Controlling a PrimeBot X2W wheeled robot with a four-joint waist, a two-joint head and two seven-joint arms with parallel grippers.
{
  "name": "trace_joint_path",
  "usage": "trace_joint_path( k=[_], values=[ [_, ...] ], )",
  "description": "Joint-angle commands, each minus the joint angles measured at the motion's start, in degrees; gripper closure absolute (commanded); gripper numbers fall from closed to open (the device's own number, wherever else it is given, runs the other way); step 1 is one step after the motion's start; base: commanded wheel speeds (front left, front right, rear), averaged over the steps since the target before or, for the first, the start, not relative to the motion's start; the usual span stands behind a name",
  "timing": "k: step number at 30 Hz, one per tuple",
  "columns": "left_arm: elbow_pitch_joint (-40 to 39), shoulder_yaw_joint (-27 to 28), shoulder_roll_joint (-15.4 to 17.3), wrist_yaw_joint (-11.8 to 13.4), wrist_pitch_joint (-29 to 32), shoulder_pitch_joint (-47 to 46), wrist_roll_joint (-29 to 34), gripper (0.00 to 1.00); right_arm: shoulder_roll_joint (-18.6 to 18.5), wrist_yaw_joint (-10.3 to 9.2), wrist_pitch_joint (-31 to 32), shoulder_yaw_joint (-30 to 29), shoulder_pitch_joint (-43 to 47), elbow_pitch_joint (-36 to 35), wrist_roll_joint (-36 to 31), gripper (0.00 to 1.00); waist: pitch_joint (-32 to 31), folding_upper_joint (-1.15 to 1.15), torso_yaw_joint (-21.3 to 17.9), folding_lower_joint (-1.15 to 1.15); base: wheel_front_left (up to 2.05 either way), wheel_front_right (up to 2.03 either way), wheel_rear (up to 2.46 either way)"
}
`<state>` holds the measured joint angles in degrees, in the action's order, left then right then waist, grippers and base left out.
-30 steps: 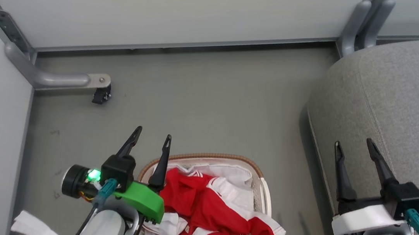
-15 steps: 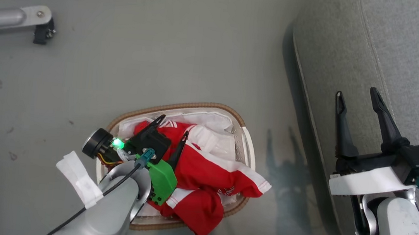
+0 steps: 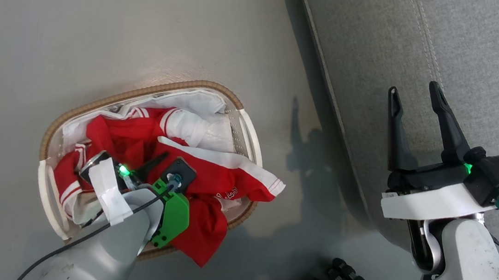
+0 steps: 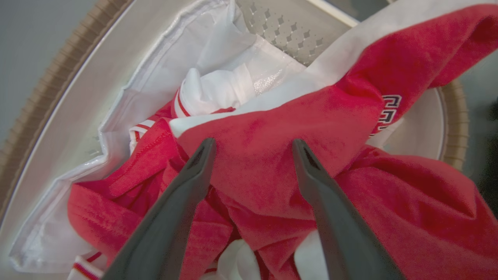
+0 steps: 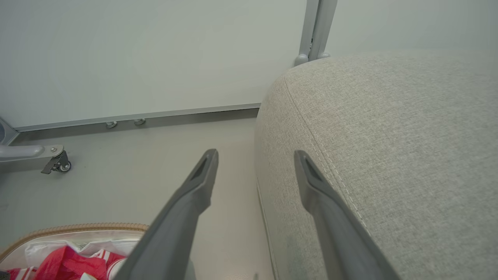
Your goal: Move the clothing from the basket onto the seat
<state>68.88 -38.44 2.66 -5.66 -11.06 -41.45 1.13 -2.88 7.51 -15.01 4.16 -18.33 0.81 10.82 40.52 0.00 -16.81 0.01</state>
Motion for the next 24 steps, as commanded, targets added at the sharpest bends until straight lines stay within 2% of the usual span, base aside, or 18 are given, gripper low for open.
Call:
trace_joint_path(
  k=[1,4,7,16,23,24],
  values=[
    [0.76,0.33,0.69,1.44,0.41,-1.56,-0.04,0.0,-0.02,-0.04,-0.26,0.34,-1.12,-0.21,0.42,0.0,4.4,0.0,-4.21,-0.01,0.0,0.0,0.0],
    [2.1,1.69,0.88,4.26,1.09,-2.19,-1.41,0.0,-0.02,-0.04,-0.26,0.88,-1.3,-0.38,1.07,0.0,5.16,0.0,-4.6,-0.01,0.0,0.0,0.0],
    [2.85,2.0,1.29,5.33,1.27,-2.69,-1.94,0.0,-0.03,-0.04,-0.26,1.39,-1.47,-0.37,1.63,0.0,5.71,0.0,-4.84,-0.01,0.0,0.0,0.0],
    [4.42,0.93,2.45,2.16,5.36,-2.43,-2.8,0.0,-0.04,-0.04,-0.26,2.88,-2.43,-0.57,2.78,0.0,7.54,0.0,-5.98,-0.01,0.0,0.0,0.0],
    [4.89,-0.06,3.37,1.89,11.31,-1.87,-2.83,0.0,-0.05,-0.04,-0.26,4.08,-2.23,-0.46,3.32,0.0,8.28,0.0,-7.05,-0.01,0.0,0.0,0.0],
    [4.92,-0.1,3.48,2.11,12.26,-1.79,-2.93,0.04,-0.05,-0.04,-0.26,4.22,-2.22,-0.46,3.36,0.0,8.32,0.0,-7.16,-0.01,0.0,0.0,0.0]
  ],
)
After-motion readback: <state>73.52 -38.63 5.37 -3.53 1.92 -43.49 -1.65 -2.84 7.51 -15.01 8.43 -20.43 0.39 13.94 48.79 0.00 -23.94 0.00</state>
